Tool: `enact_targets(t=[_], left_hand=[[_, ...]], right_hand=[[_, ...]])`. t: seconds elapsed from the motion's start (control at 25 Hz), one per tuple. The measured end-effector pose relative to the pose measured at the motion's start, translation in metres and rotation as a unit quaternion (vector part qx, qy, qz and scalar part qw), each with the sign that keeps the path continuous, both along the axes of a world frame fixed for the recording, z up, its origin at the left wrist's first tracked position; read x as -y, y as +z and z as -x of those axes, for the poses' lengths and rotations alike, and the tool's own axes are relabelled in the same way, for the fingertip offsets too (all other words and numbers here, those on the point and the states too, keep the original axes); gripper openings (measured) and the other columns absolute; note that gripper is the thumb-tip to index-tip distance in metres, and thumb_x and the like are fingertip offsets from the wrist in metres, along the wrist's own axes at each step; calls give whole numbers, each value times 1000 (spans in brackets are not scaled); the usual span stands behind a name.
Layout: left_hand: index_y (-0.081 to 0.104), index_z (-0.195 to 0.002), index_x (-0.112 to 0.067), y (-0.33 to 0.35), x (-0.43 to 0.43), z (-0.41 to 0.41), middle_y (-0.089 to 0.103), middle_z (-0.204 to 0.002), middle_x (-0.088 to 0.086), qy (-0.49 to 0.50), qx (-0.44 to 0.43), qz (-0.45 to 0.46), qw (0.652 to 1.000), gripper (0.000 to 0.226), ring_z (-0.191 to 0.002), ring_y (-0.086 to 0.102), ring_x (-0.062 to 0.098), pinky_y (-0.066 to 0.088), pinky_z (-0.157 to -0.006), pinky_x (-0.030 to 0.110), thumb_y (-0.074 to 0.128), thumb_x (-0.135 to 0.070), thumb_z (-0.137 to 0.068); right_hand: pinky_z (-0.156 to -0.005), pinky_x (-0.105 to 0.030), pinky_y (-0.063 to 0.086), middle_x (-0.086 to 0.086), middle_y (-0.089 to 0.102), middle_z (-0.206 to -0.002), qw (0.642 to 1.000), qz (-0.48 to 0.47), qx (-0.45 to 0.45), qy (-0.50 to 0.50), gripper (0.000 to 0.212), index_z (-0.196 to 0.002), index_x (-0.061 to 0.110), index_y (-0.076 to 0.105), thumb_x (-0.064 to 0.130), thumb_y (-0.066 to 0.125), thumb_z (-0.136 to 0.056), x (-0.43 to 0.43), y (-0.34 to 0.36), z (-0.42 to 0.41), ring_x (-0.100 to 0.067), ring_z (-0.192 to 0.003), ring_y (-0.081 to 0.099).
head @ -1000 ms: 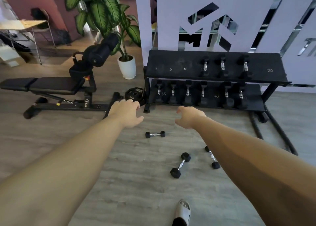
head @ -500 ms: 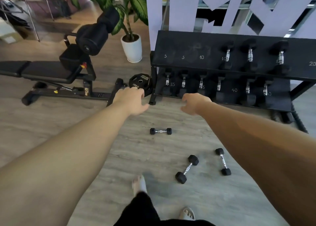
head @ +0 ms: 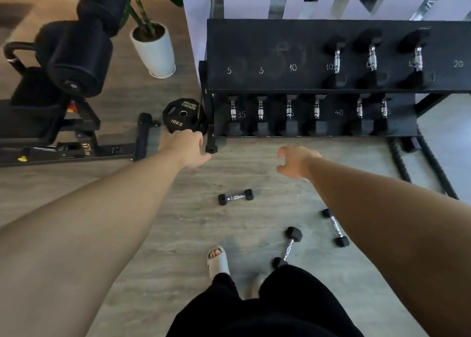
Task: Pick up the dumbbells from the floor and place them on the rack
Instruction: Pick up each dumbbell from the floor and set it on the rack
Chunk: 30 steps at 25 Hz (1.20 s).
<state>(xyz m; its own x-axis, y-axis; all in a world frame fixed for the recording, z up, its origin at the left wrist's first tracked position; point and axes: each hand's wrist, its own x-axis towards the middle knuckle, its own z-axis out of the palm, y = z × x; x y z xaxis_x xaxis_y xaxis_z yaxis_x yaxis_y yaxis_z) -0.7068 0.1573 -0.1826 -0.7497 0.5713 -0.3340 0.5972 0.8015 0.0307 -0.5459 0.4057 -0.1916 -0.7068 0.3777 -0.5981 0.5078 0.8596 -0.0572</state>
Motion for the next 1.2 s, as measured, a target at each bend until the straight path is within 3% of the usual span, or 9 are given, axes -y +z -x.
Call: enact_targets(t=[0.12,0.28,0.48,0.64,0.76,1.0,1.08,1.16,1.2], left_hand=[[63,-124,-26,-30,-12,26,65,-125,1,3,28,-3,1000,56,-115,62,29,46,-81,37,61,-67,-86],[62,-121,-28,-85,-33,45,68,-123,-2,10,72,13,997,60,-110,64,25,52,-91,41,58,-74,-83],[62,-123,-26,-150,-71,70,66,-124,-3,33,96,24,994,59,-112,63,24,48,-85,38,59,-71,-86],[61,-121,-28,-228,-98,80,65,-126,-5,88,142,8,986,58,-111,63,23,47,-83,37,59,-73,-84],[59,-118,-29,-320,-107,86,64,-123,-7,137,202,3,970,55,-107,61,22,50,-85,38,60,-73,-84],[60,-121,-23,-512,-90,82,64,-120,-1,253,289,-7,923,57,-109,62,25,53,-93,39,64,-68,-86],[64,-105,-19,-563,-89,75,62,-108,5,301,312,-30,901,44,-101,62,28,50,-90,37,66,-60,-90],[55,-81,-25,-615,-89,69,59,-100,7,350,314,-51,881,34,-91,58,27,50,-89,40,67,-56,-91],[54,-81,-26,-641,-88,67,60,-103,7,373,314,-59,871,34,-93,58,27,50,-90,41,68,-57,-90]], right_hand=[[-91,-41,55,-6,60,-140,1000,10,18,8,54,-147,26,47,40,58,-96,-6,-29,34,-30,-115,63],[-83,-39,55,-7,58,-141,999,40,32,13,54,-149,26,44,40,56,-99,-27,-83,66,-29,-108,63],[-93,-44,56,-12,58,-140,996,68,48,31,55,-149,21,45,38,59,-98,-56,-165,98,-34,-116,61],[-86,-41,59,-12,62,-133,994,93,55,30,51,-144,21,50,38,61,-97,-72,-241,121,-28,-97,63],[-89,-42,58,-12,61,-135,994,102,51,-6,52,-144,20,51,40,61,-96,-82,-327,137,-32,-103,66],[-77,-37,57,-15,63,-129,987,130,75,-51,55,-144,19,50,40,64,-96,-79,-514,137,-33,-97,68],[-75,-39,60,-15,64,-126,984,144,71,-80,55,-144,18,50,40,64,-96,-74,-572,134,-31,-90,69],[-61,-31,52,-15,63,-128,980,155,63,-105,59,-148,19,48,41,65,-95,-68,-629,129,-27,-79,66],[-55,-28,47,-15,61,-129,978,162,59,-116,61,-149,19,47,41,65,-95,-66,-654,128,-26,-76,66]])
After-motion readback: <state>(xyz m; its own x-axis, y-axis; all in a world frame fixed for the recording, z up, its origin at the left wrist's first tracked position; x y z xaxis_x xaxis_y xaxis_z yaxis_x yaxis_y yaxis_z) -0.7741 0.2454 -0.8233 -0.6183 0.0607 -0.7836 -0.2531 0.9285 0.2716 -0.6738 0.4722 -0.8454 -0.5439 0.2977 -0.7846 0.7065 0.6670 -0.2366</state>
